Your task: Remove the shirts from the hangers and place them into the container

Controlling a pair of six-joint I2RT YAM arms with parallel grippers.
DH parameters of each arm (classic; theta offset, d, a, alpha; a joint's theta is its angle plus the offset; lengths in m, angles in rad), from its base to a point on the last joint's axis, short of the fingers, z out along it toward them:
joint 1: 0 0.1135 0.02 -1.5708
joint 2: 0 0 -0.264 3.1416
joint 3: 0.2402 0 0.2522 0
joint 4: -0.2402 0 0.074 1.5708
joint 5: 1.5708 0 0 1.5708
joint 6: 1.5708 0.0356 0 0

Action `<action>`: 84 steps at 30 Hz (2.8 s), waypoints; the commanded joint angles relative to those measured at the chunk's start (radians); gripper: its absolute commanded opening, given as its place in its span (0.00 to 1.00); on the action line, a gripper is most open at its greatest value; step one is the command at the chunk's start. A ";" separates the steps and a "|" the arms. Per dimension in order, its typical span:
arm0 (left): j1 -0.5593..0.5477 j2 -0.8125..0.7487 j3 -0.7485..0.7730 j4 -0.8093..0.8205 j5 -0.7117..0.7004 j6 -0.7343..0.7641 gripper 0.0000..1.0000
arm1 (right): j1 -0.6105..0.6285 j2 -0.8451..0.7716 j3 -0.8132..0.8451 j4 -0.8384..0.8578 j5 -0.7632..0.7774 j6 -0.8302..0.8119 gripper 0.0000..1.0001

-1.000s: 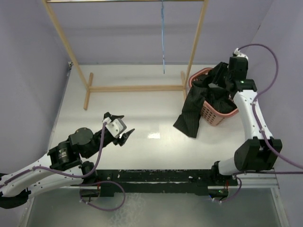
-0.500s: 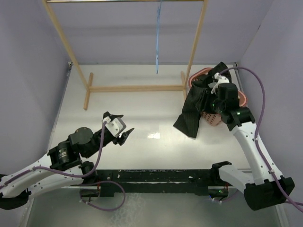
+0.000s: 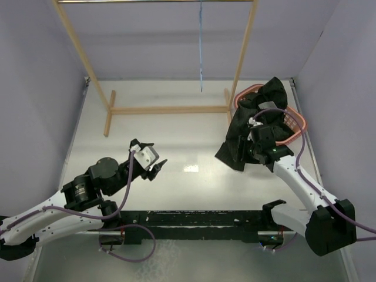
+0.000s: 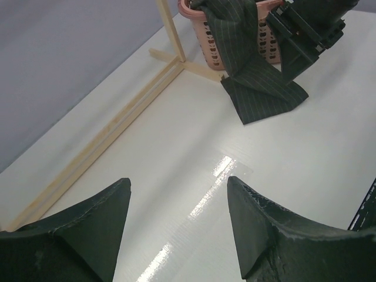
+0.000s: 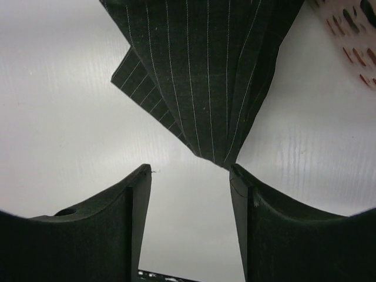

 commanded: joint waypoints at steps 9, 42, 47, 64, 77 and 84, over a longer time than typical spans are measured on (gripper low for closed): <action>0.017 0.009 -0.008 0.024 -0.022 -0.007 0.71 | 0.031 0.208 -0.038 0.244 0.109 0.013 0.59; 0.026 -0.001 -0.010 0.021 0.005 -0.009 0.71 | 0.067 -0.001 0.379 0.155 0.184 -0.007 0.00; 0.028 -0.003 -0.008 0.015 0.004 -0.013 0.71 | 0.059 0.083 0.655 0.075 0.520 -0.090 0.00; 0.035 -0.029 -0.008 0.017 0.023 -0.017 0.71 | -0.302 0.296 0.776 0.079 0.462 -0.085 0.00; 0.038 -0.020 -0.008 0.018 0.033 -0.020 0.71 | -0.289 0.480 0.487 0.066 0.185 -0.067 0.00; 0.039 -0.011 -0.007 0.016 0.029 -0.029 0.78 | -0.289 0.636 0.424 0.110 0.061 -0.033 0.03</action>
